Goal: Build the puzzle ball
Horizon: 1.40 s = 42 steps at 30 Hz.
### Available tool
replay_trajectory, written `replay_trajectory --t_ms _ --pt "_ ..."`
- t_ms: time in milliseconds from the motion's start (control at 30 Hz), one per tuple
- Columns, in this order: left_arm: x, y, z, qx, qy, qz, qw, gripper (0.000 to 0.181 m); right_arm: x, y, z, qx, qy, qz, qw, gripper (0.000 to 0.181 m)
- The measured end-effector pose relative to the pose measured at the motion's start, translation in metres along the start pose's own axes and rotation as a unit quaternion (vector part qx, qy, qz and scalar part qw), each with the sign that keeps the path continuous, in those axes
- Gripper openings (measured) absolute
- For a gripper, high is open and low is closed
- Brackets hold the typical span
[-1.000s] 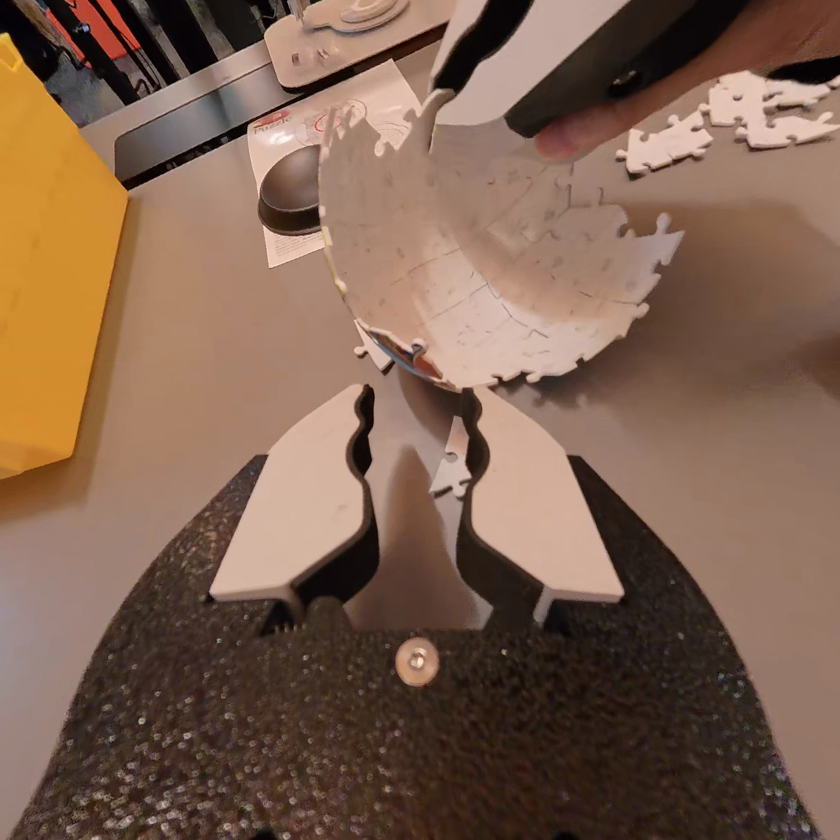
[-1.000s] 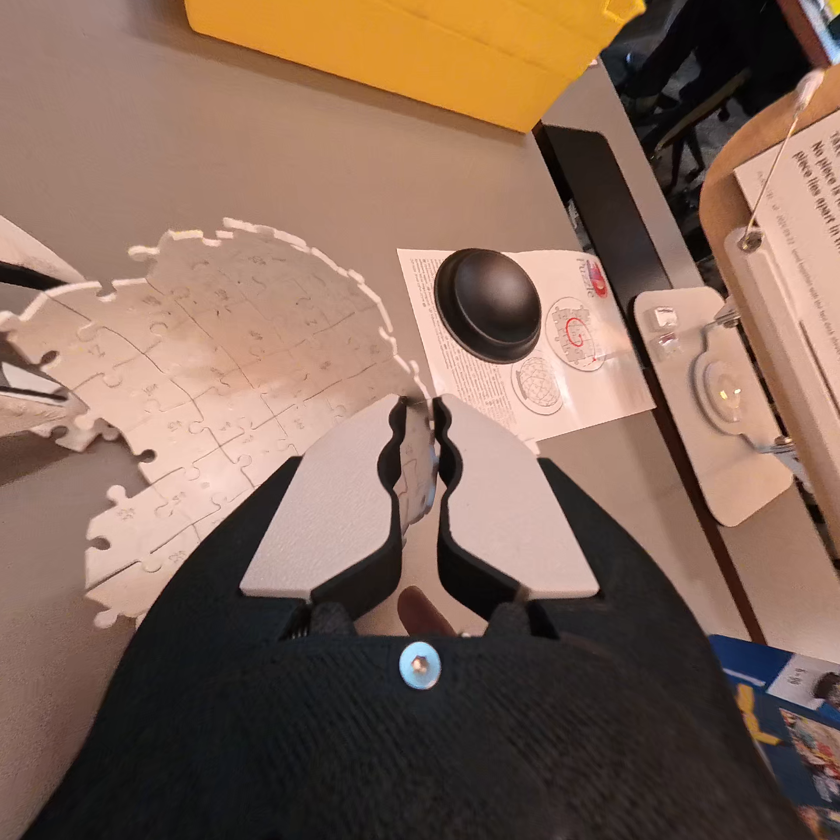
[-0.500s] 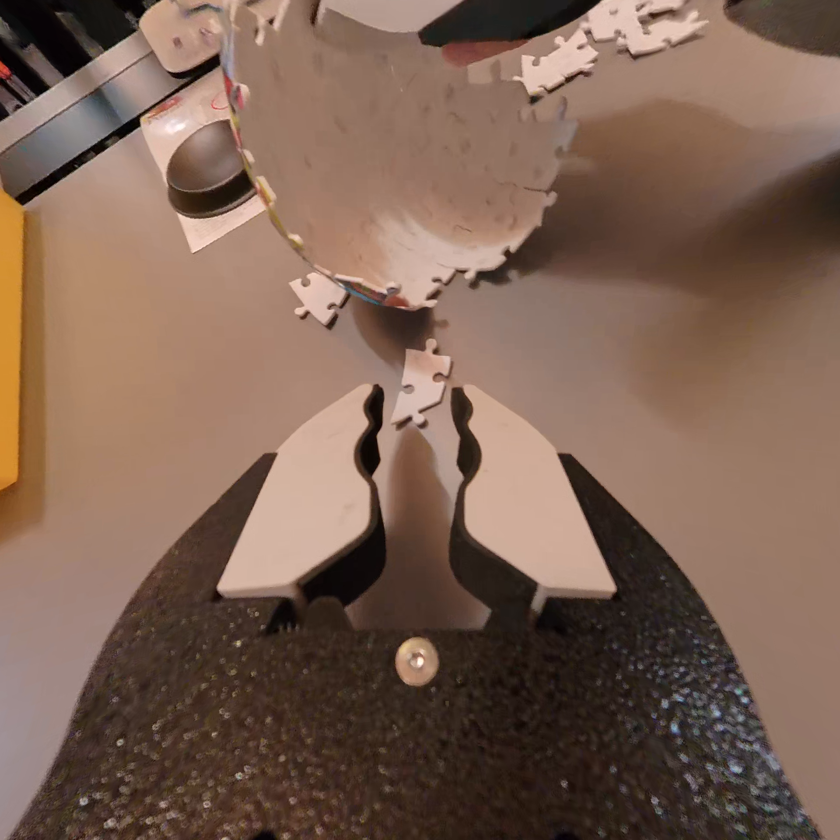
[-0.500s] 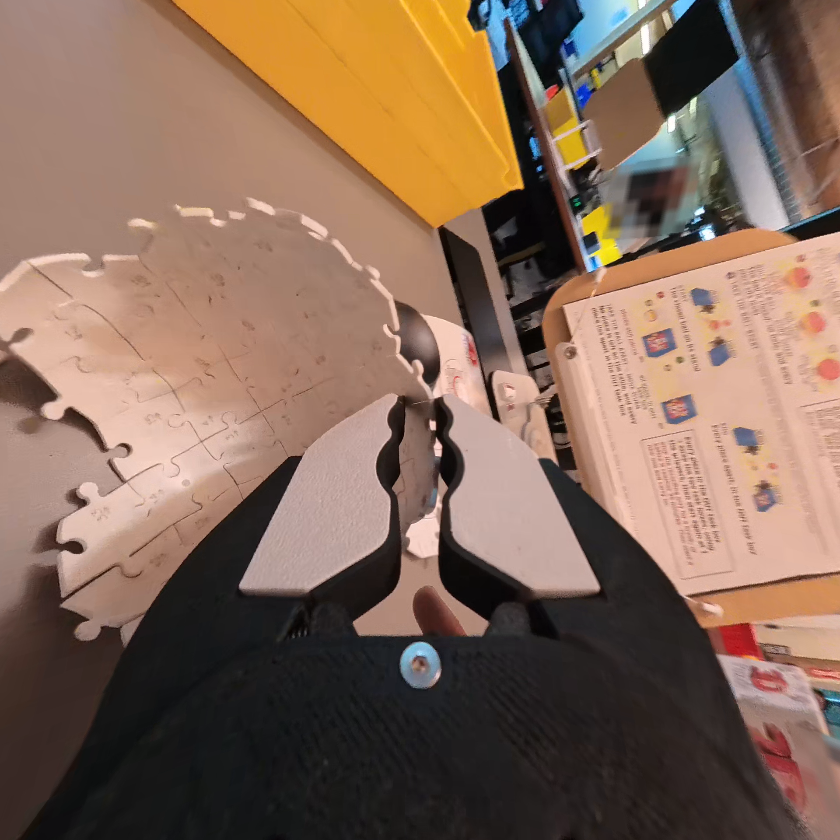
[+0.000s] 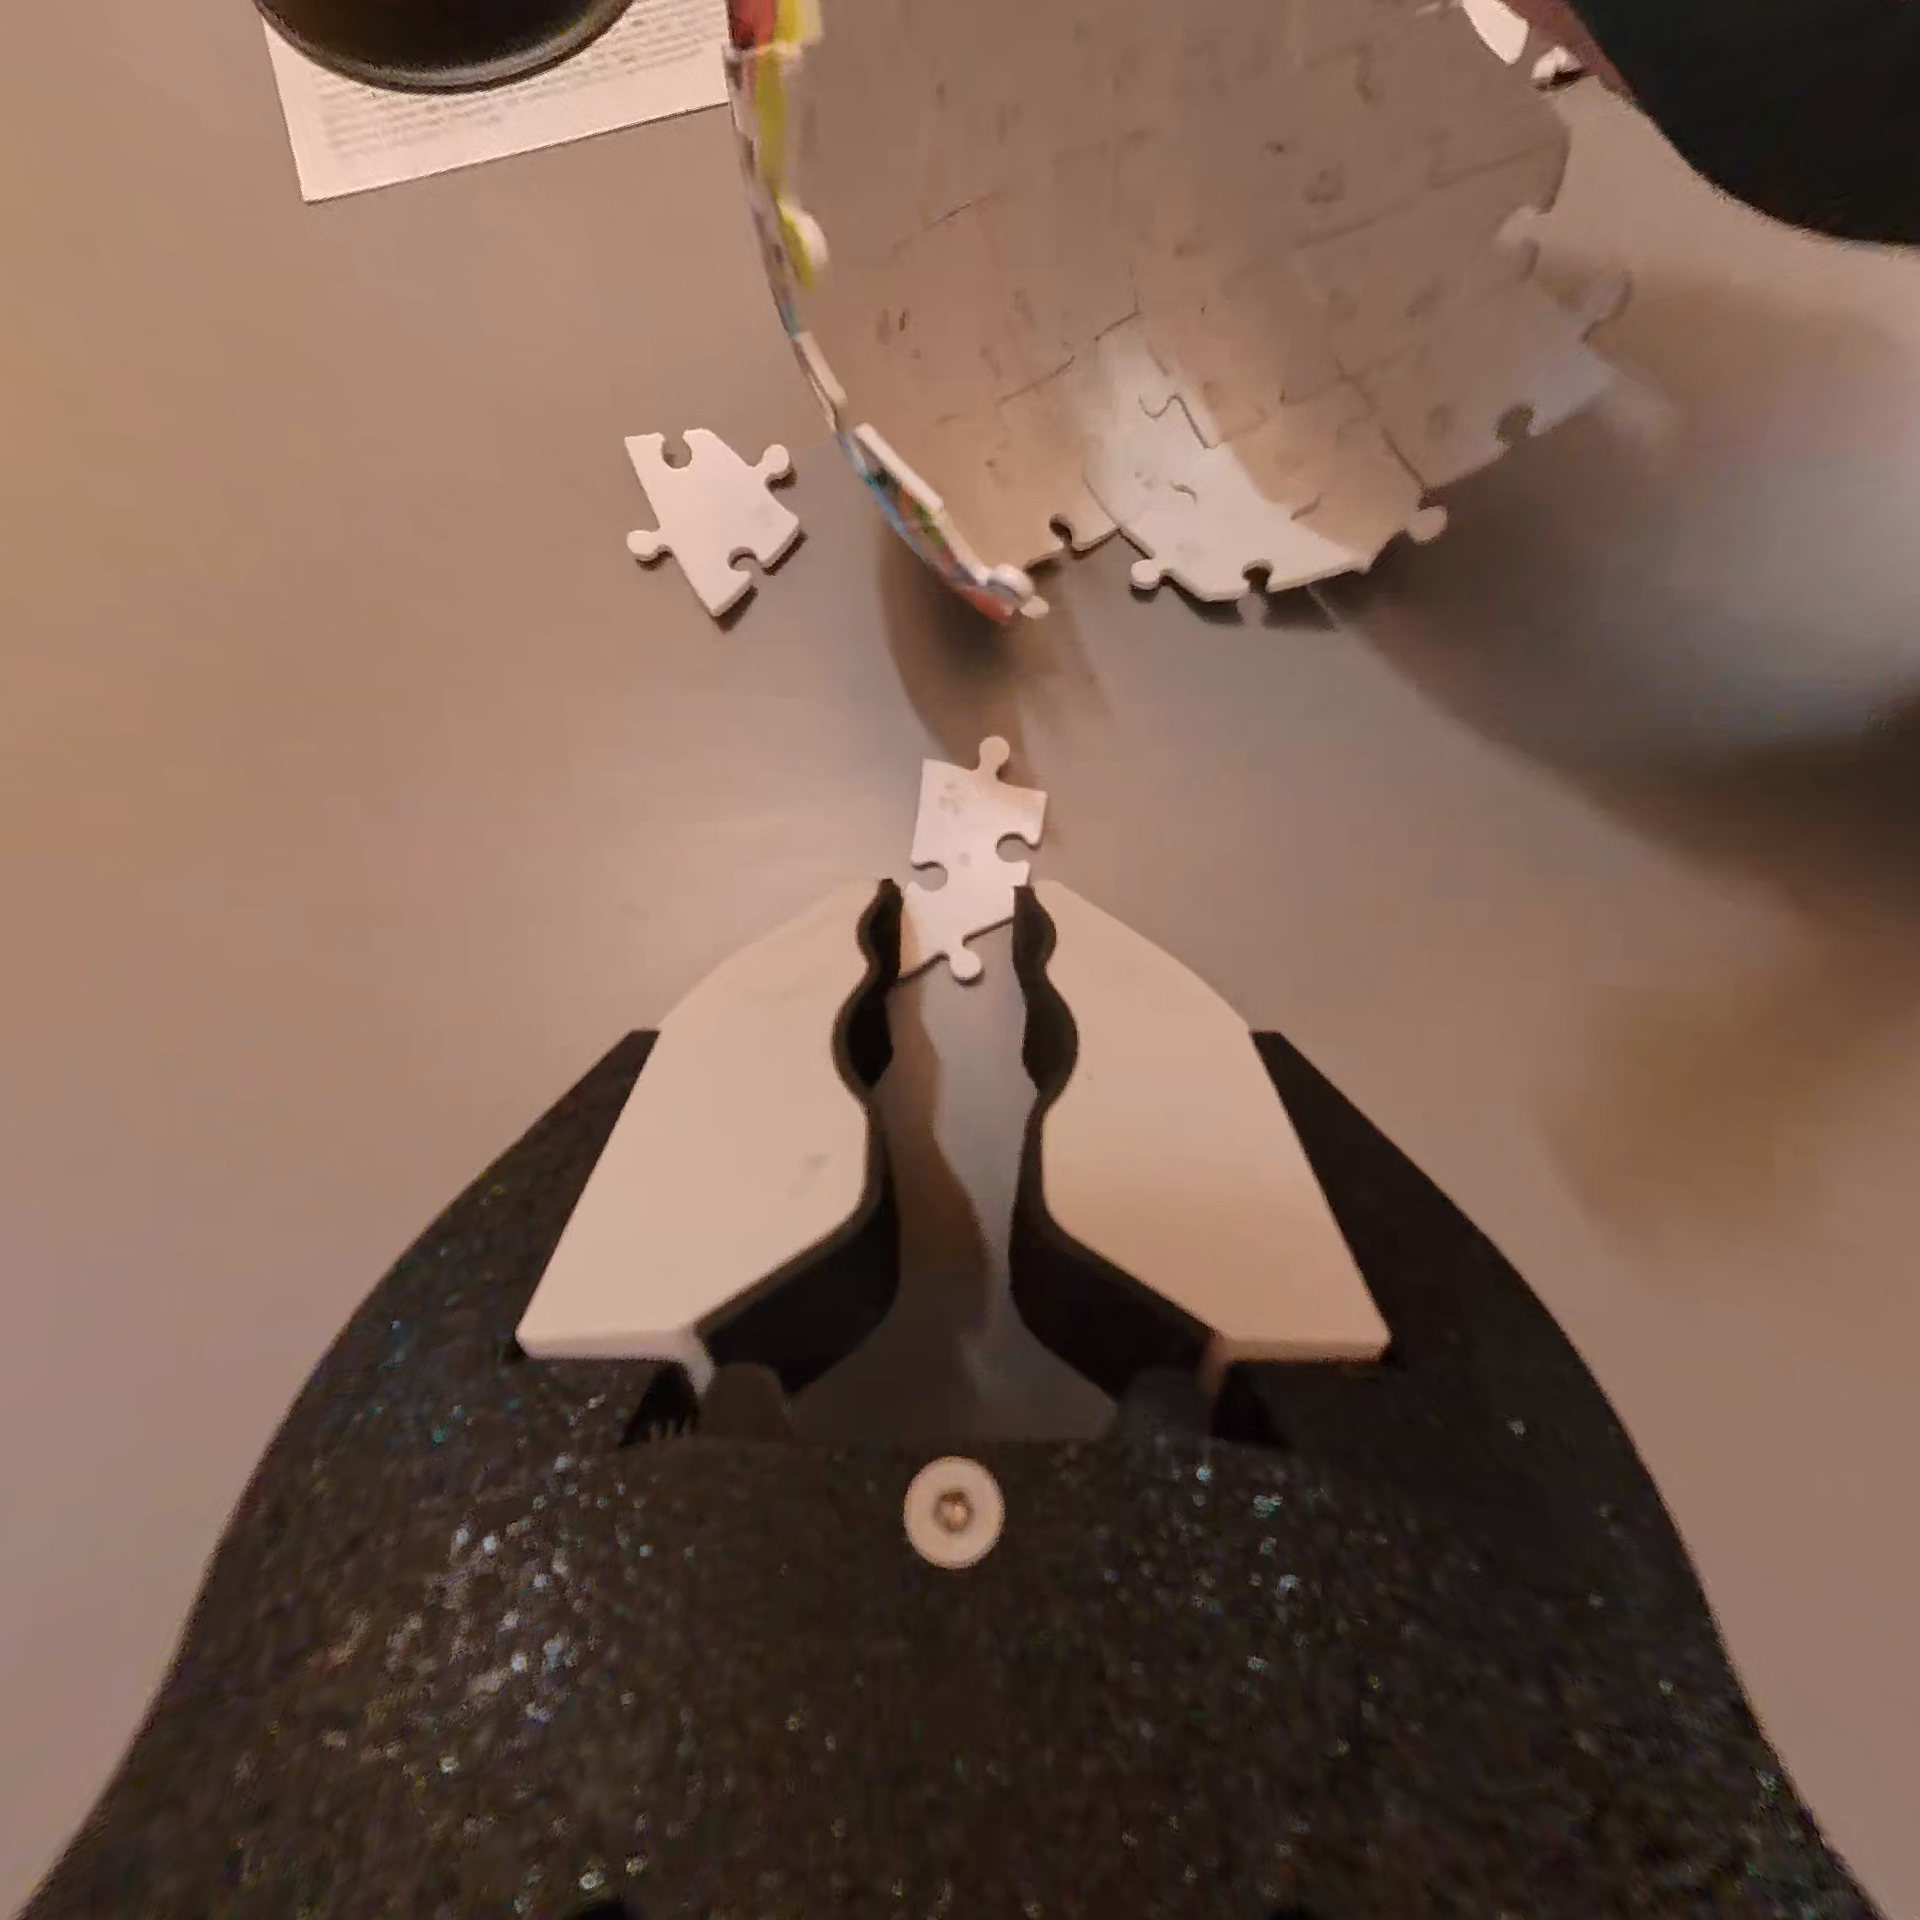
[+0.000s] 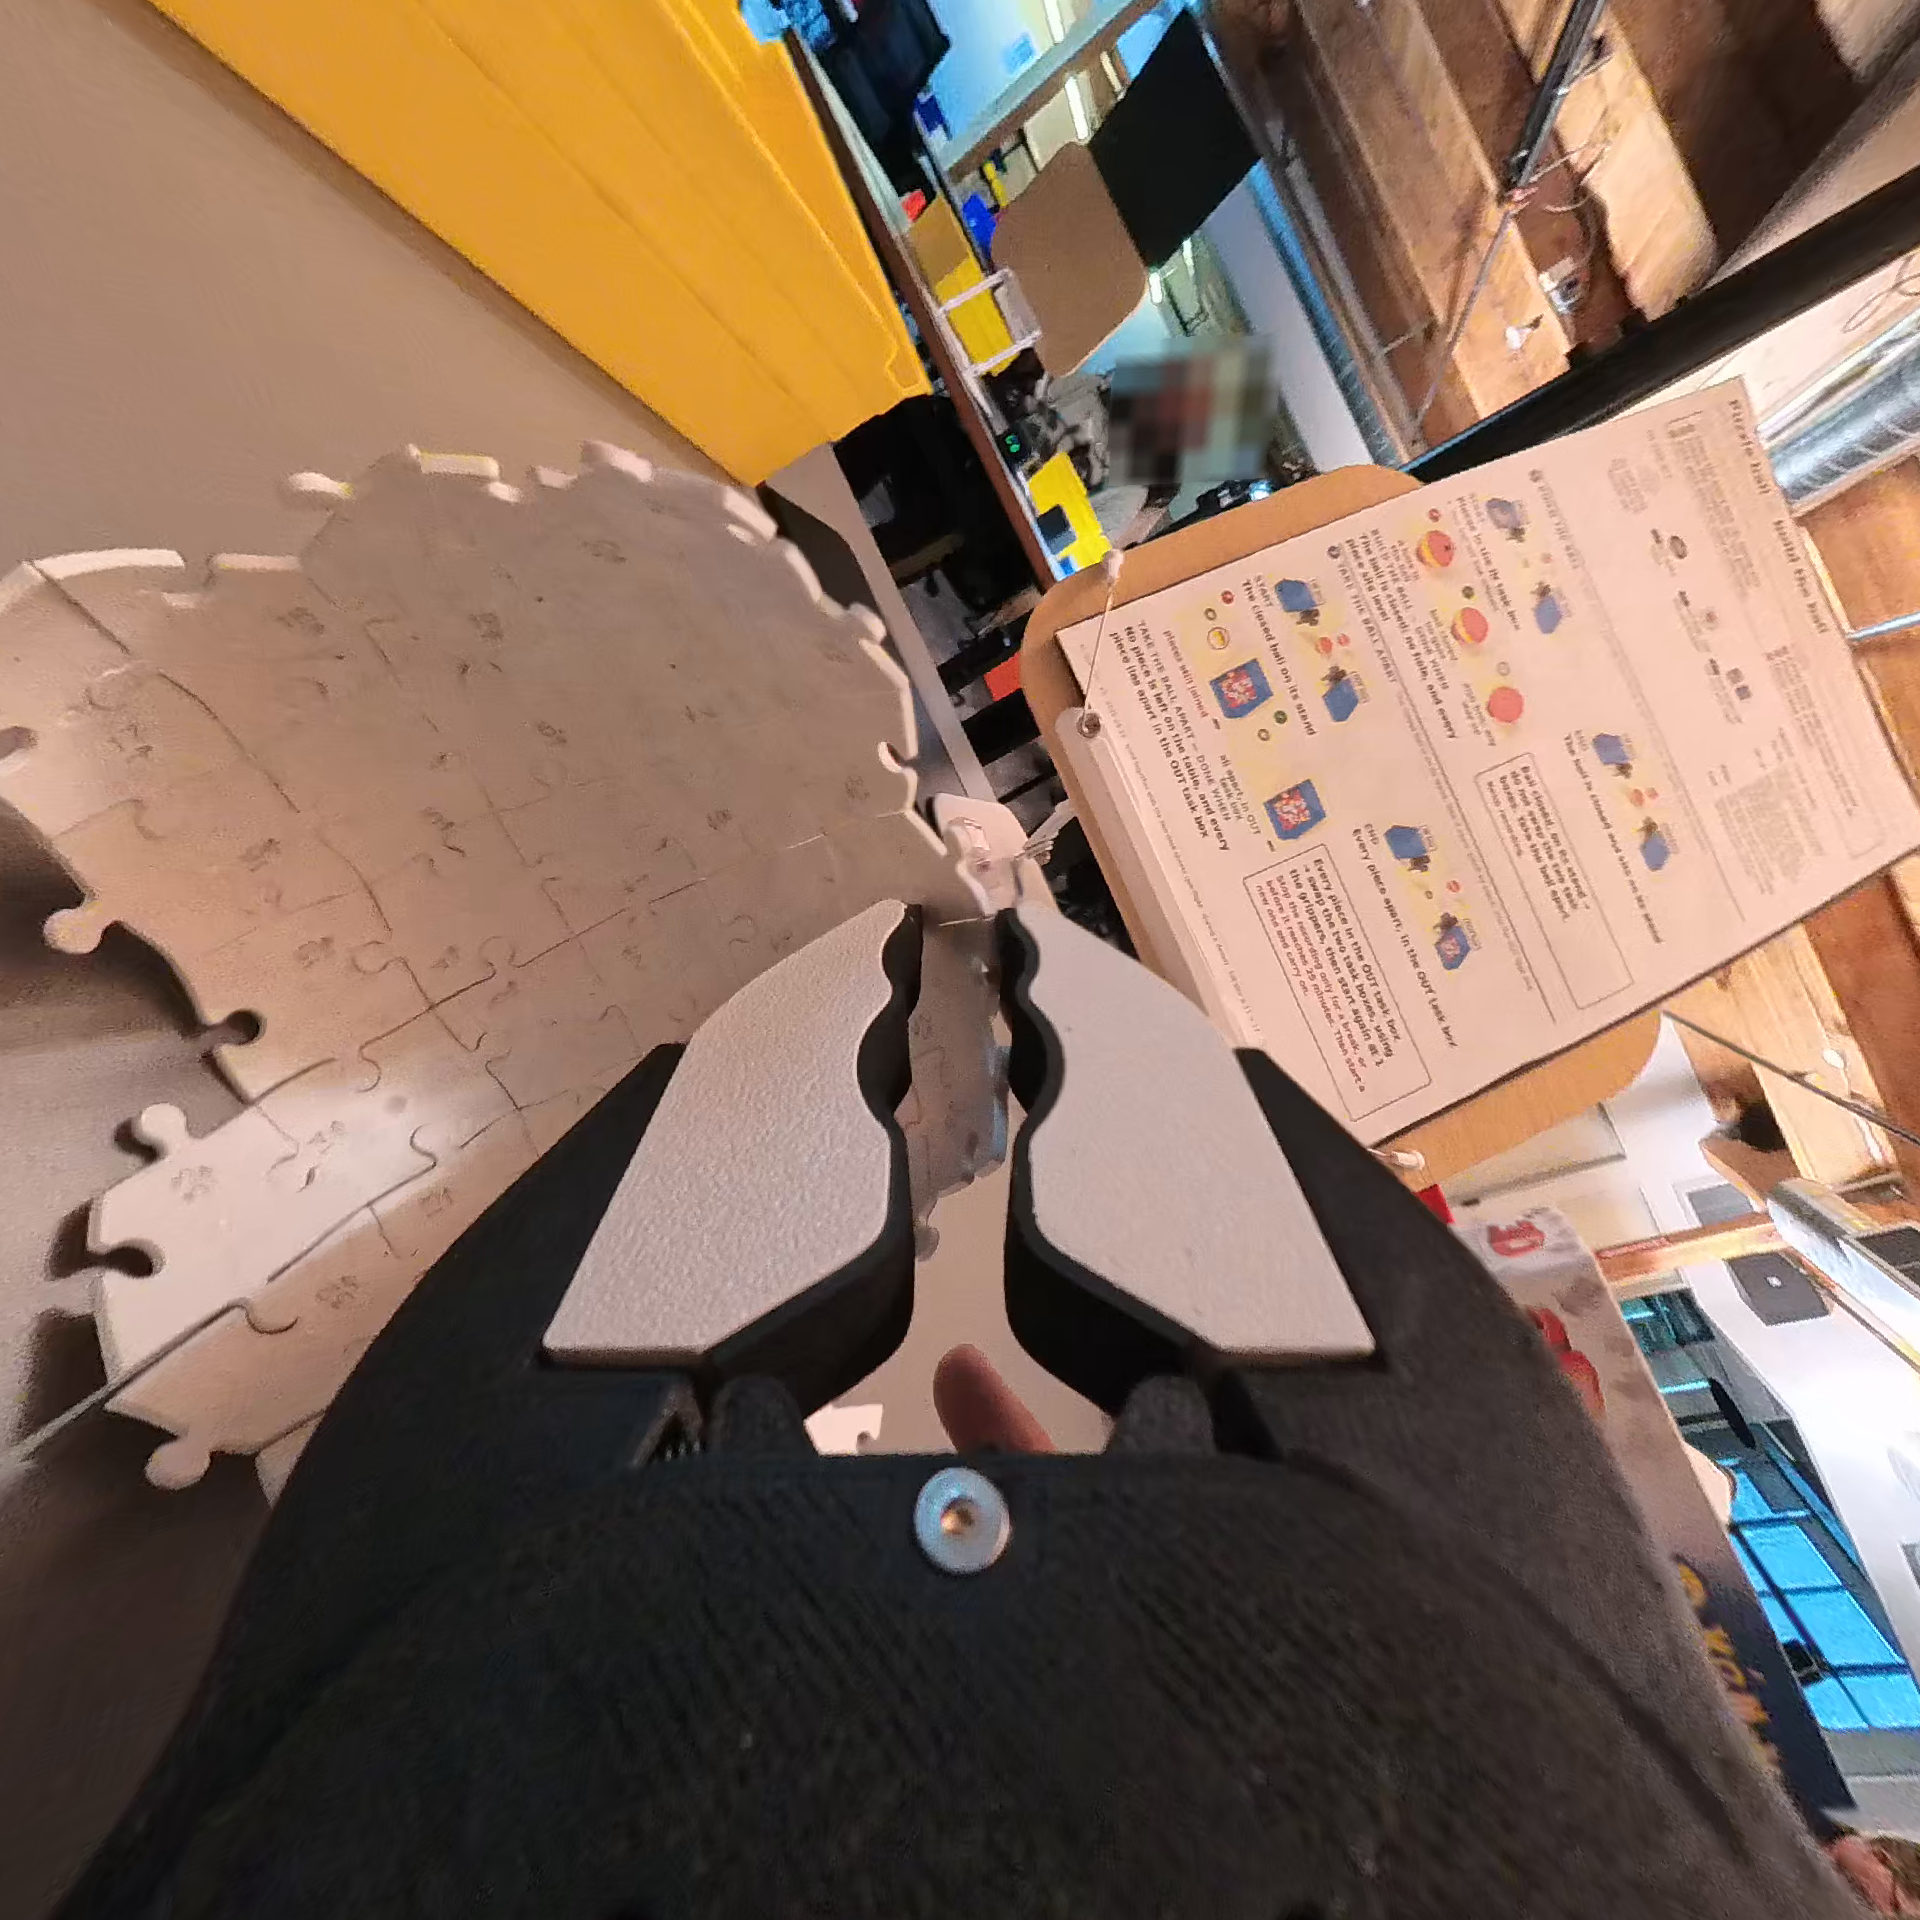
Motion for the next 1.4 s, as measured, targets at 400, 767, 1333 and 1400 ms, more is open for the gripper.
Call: replay_trajectory --t_ms 400,767,1333,1400 --pt "0.006 -0.037 0.030 -0.122 -0.086 0.048 0.988 0.020 -0.027 0.004 0.006 -0.012 -0.033 -0.084 0.996 0.011" --pt "0.023 -0.028 0.042 -0.163 -0.062 0.096 0.980 0.020 -0.031 0.003 0.002 0.015 -0.025 -0.084 0.996 0.010" --pt "0.009 -0.044 0.045 0.183 -0.105 0.001 0.978 0.036 -0.034 0.002 -0.001 0.027 -0.038 -0.080 0.996 0.010" --pt "0.011 -0.049 0.040 0.194 -0.089 -0.066 0.975 0.050 -0.034 0.002 -0.002 0.031 -0.037 -0.078 0.996 0.010"
Point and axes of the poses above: each gripper's, where its closed fingertips meet, x out along the fingers, z out of its top, y = z × x across the jaws, the point moved 4 cm from there along -x, back along the fingers, and after that the axes turned 5 degrees about x, right-handed, at the moved point
